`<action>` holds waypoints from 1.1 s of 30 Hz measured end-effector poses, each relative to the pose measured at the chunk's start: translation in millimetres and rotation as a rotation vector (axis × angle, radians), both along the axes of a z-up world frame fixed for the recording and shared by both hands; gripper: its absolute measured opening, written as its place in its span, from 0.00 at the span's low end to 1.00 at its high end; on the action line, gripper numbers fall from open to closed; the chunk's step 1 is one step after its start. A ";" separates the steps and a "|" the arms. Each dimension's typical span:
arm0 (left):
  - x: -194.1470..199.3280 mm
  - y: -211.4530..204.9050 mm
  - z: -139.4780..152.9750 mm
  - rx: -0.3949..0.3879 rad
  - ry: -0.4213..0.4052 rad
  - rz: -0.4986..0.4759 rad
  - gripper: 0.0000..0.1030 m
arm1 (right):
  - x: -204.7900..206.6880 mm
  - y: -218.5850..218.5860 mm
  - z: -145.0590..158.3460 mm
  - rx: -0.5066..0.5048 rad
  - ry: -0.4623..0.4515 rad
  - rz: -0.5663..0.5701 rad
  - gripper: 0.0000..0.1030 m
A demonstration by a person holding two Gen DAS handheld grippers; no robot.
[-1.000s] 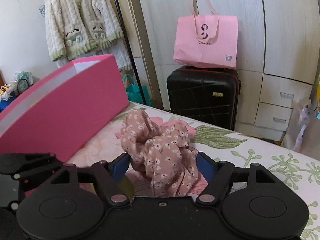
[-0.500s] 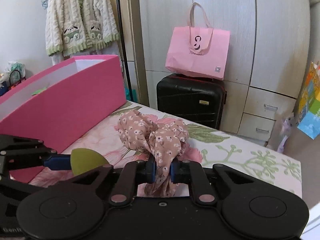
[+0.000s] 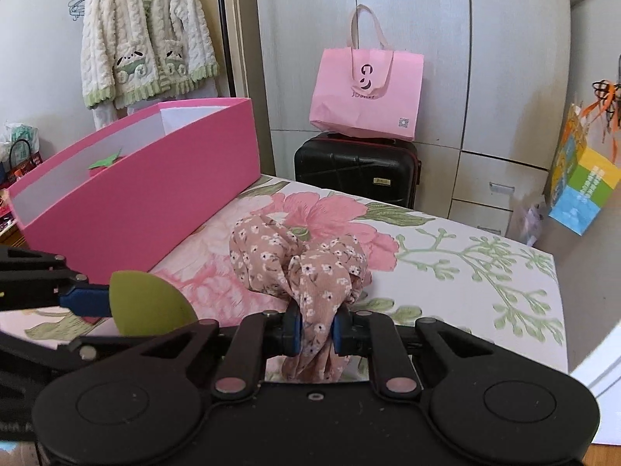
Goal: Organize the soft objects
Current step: 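Lift and carry the sponge with the left gripper while the right gripper carries the cloth to the box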
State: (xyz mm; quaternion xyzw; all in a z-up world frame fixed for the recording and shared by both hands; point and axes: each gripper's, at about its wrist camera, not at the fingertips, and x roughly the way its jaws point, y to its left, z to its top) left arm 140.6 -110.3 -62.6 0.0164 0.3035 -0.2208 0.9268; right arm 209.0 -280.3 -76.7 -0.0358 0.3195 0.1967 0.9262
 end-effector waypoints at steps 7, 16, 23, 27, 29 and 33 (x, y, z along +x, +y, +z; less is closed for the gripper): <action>-13.2 22.2 -4.6 0.007 0.042 0.027 0.35 | -42.8 3.5 11.9 0.000 -0.017 -0.005 0.18; -35.8 56.8 -6.6 0.009 0.059 0.039 0.35 | -102.1 24.0 23.8 0.029 0.058 0.070 0.18; -59.2 85.9 6.1 -0.025 0.064 0.016 0.35 | -133.9 50.9 33.8 0.036 0.091 0.149 0.18; -71.3 100.5 19.5 -0.023 0.046 -0.013 0.35 | -141.6 61.5 45.8 0.053 0.096 0.166 0.18; -77.9 107.2 28.7 -0.024 0.020 -0.034 0.35 | -143.5 67.1 53.5 0.077 0.095 0.195 0.20; -84.5 120.0 49.0 -0.007 -0.025 -0.037 0.35 | -144.2 82.7 69.8 0.078 0.051 0.233 0.20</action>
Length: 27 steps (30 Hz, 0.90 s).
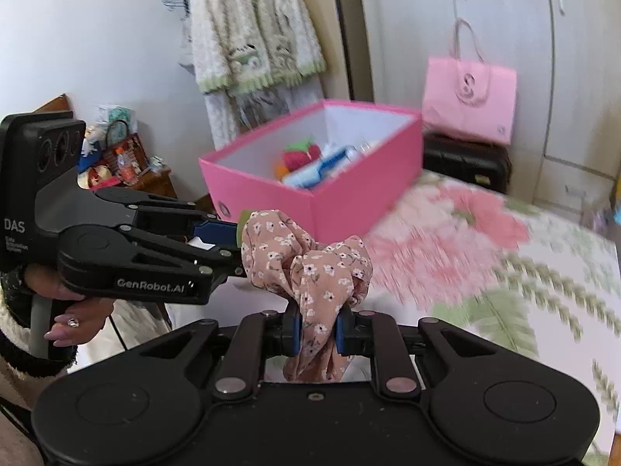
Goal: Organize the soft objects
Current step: 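Lift and carry the sponge with the left gripper while the right gripper carries the cloth to the box, then open the left gripper to drop the sponge while the right gripper drops the cloth into the box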
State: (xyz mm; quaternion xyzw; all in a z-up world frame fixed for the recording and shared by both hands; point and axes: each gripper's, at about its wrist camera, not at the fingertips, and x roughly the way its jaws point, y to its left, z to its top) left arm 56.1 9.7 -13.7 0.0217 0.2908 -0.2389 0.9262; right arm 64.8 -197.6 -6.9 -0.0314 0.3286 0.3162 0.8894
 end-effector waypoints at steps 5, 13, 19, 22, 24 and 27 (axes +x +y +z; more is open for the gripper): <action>10.1 16.8 24.1 0.005 -0.051 0.023 0.35 | 12.8 22.4 23.3 0.009 -0.069 0.021 0.20; 69.7 53.2 50.9 -0.032 -0.056 0.061 0.35 | 66.9 68.4 51.1 0.046 -0.112 -0.006 0.21; 135.2 74.8 52.6 -0.034 -0.021 0.132 0.35 | 133.5 98.5 50.7 0.060 -0.123 0.006 0.21; 168.7 83.6 47.9 -0.035 0.003 0.161 0.35 | 166.3 111.4 43.0 0.054 -0.114 0.027 0.21; 190.0 88.1 42.5 -0.034 0.024 0.182 0.35 | 188.0 119.0 36.0 0.053 -0.102 0.035 0.21; 221.6 96.1 30.8 -0.042 0.073 0.221 0.35 | 220.1 126.5 26.7 0.052 -0.071 0.043 0.21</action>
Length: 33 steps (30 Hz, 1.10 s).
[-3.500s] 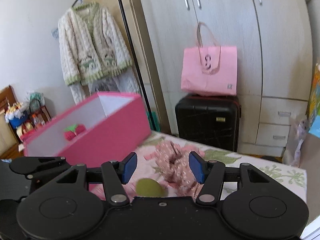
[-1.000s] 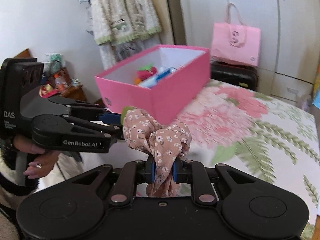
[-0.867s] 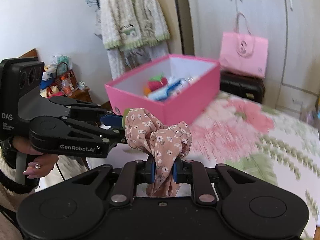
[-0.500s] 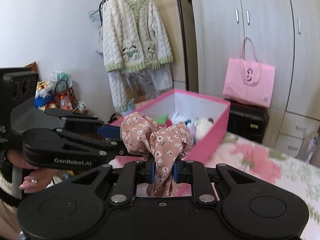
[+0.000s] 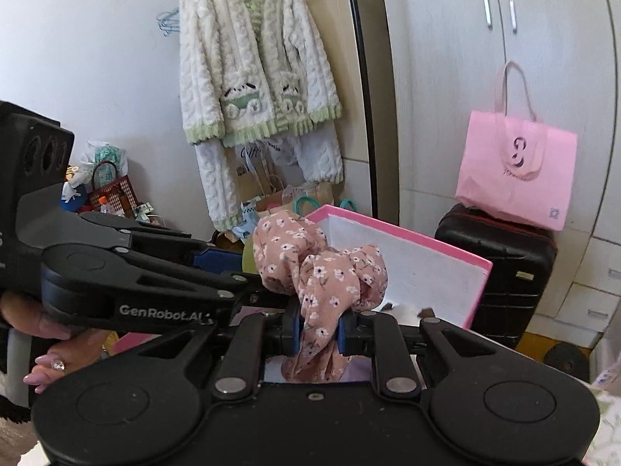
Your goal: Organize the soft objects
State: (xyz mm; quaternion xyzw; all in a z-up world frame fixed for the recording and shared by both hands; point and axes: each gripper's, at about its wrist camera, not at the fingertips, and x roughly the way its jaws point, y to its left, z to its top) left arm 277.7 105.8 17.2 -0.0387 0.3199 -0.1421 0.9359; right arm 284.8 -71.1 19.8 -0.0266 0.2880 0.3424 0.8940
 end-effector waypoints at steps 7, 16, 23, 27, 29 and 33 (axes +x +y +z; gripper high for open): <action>36.4 0.6 -21.4 0.100 0.058 0.118 0.38 | 48.5 16.8 -23.0 -0.054 0.009 0.022 0.30; 8.2 14.4 -3.9 0.029 0.044 0.125 0.57 | 38.7 -11.3 -19.4 0.016 -0.013 -0.032 0.58; -42.9 2.2 12.6 0.056 -0.022 0.066 0.60 | -18.1 -34.8 -1.8 0.040 -0.056 -0.058 0.58; -74.2 -8.6 17.9 0.071 -0.054 0.036 0.61 | -50.0 -44.0 5.6 0.012 -0.070 -0.099 0.58; -89.8 -14.0 20.3 0.073 -0.064 0.022 0.62 | -66.3 -49.0 10.0 0.010 -0.085 -0.106 0.58; -116.3 -21.2 25.6 0.070 -0.092 -0.002 0.66 | -95.5 -57.2 20.0 0.009 -0.112 -0.120 0.59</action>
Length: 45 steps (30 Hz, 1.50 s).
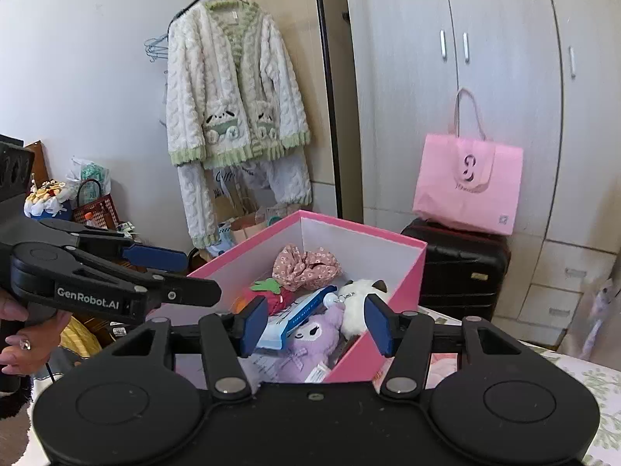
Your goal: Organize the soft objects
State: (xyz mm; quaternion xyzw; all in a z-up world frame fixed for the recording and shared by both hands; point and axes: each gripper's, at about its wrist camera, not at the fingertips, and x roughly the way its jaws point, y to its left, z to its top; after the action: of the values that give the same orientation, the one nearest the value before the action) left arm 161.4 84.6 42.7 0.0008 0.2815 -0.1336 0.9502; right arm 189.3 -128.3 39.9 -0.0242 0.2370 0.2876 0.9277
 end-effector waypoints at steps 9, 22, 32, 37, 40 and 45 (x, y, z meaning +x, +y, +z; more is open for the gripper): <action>-41.3 -8.2 4.0 -0.009 -0.020 -0.030 0.66 | -51.8 -19.8 10.8 -0.023 -0.041 -0.058 0.60; -87.5 -23.0 1.9 0.012 -0.037 -0.023 0.78 | -109.5 -50.5 10.2 0.005 -0.082 -0.160 0.91; -103.1 -31.9 -8.1 0.007 -0.031 -0.023 0.93 | -148.3 -67.5 5.7 -0.050 -0.114 -0.394 1.00; -106.8 -37.5 -12.0 0.025 -0.029 -0.012 0.96 | -158.2 -76.1 -0.2 -0.026 -0.047 -0.424 1.00; -110.5 -43.0 -13.2 0.026 -0.033 -0.009 0.97 | -159.2 -75.2 -4.3 -0.031 -0.009 -0.456 1.00; -113.7 -50.3 -14.4 0.028 -0.028 0.004 0.99 | -164.9 -69.4 -6.7 -0.082 -0.017 -0.470 1.00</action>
State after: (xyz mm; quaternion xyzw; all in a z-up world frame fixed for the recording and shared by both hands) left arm 47.7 34.3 28.3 0.0156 0.2699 -0.1277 0.9543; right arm 24.4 -197.6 33.2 -0.0084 0.2399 0.0539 0.9693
